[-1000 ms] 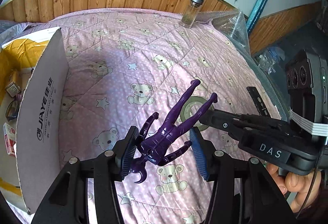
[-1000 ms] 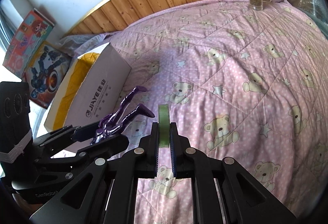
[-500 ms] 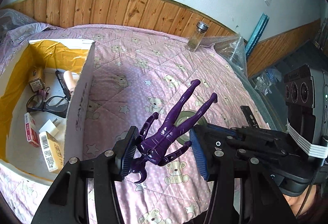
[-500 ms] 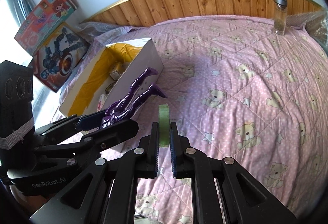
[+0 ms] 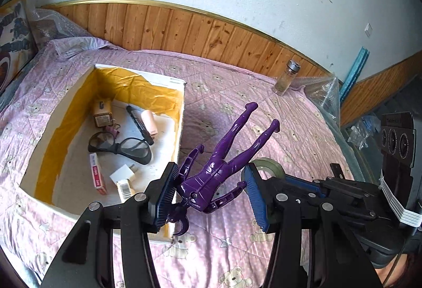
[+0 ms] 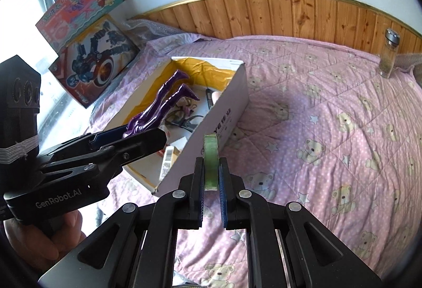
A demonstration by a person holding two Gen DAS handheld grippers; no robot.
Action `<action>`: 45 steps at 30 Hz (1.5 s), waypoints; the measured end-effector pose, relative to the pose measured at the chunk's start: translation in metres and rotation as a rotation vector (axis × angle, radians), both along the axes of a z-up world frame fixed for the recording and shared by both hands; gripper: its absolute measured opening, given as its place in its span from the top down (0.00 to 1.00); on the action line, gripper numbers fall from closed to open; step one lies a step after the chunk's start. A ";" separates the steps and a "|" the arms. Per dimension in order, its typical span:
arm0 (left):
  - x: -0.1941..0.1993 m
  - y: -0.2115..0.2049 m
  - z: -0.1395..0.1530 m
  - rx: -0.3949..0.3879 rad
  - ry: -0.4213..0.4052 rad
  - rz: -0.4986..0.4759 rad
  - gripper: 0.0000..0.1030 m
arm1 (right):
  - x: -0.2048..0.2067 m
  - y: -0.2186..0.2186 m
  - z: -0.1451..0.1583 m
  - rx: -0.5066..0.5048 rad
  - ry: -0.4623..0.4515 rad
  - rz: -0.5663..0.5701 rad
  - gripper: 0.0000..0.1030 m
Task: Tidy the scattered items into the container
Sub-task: 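Carry the purple toy in the left tool and green tape in the right tool over the box, then open the left tool to drop the purple toy while the right tool drops the green tape into the box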
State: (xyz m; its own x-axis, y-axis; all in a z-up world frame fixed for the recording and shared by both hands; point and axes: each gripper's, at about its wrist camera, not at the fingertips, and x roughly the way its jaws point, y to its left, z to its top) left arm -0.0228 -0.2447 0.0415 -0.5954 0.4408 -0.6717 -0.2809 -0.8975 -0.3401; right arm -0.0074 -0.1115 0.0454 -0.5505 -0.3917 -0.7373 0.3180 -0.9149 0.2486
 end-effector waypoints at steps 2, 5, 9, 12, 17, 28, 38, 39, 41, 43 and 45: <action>-0.002 -0.012 0.000 -0.001 0.000 0.022 0.49 | -0.003 -0.011 0.003 0.003 0.005 0.015 0.90; -0.004 -0.028 0.000 -0.011 0.004 0.054 0.49 | -0.007 -0.028 0.007 0.011 0.014 0.039 0.90; -0.009 -0.051 -0.002 -0.020 0.000 0.099 0.49 | -0.015 -0.049 0.011 0.021 0.023 0.069 0.90; -0.014 -0.071 -0.001 -0.018 0.003 0.141 0.49 | -0.023 -0.066 0.013 0.032 0.032 0.087 0.90; -0.025 -0.106 -0.002 -0.021 -0.003 0.218 0.49 | -0.044 -0.087 0.009 0.048 0.020 0.104 0.90; -0.063 -0.138 -0.044 -0.046 -0.125 0.310 0.48 | -0.097 -0.110 -0.035 0.161 -0.056 0.101 0.86; -0.059 -0.157 -0.070 -0.049 -0.204 0.384 0.37 | -0.104 -0.097 -0.047 0.170 -0.119 0.114 0.57; -0.055 -0.156 -0.068 -0.059 -0.197 0.386 0.36 | -0.099 -0.098 -0.044 0.176 -0.114 0.129 0.57; -0.047 -0.155 -0.065 -0.072 -0.189 0.380 0.34 | -0.088 -0.100 -0.040 0.196 -0.104 0.161 0.56; -0.040 -0.149 -0.062 -0.098 -0.183 0.372 0.31 | -0.078 -0.107 -0.037 0.231 -0.099 0.199 0.55; -0.036 -0.140 -0.059 -0.156 -0.171 0.367 0.31 | -0.067 -0.116 -0.034 0.283 -0.090 0.233 0.55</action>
State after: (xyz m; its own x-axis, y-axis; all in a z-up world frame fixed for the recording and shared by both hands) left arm -0.0587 -0.3850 -0.0171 -0.5680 0.1062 -0.8161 0.1152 -0.9716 -0.2066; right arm -0.0742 -0.2277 0.0110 -0.3982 -0.2725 -0.8759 0.5144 -0.8569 0.0328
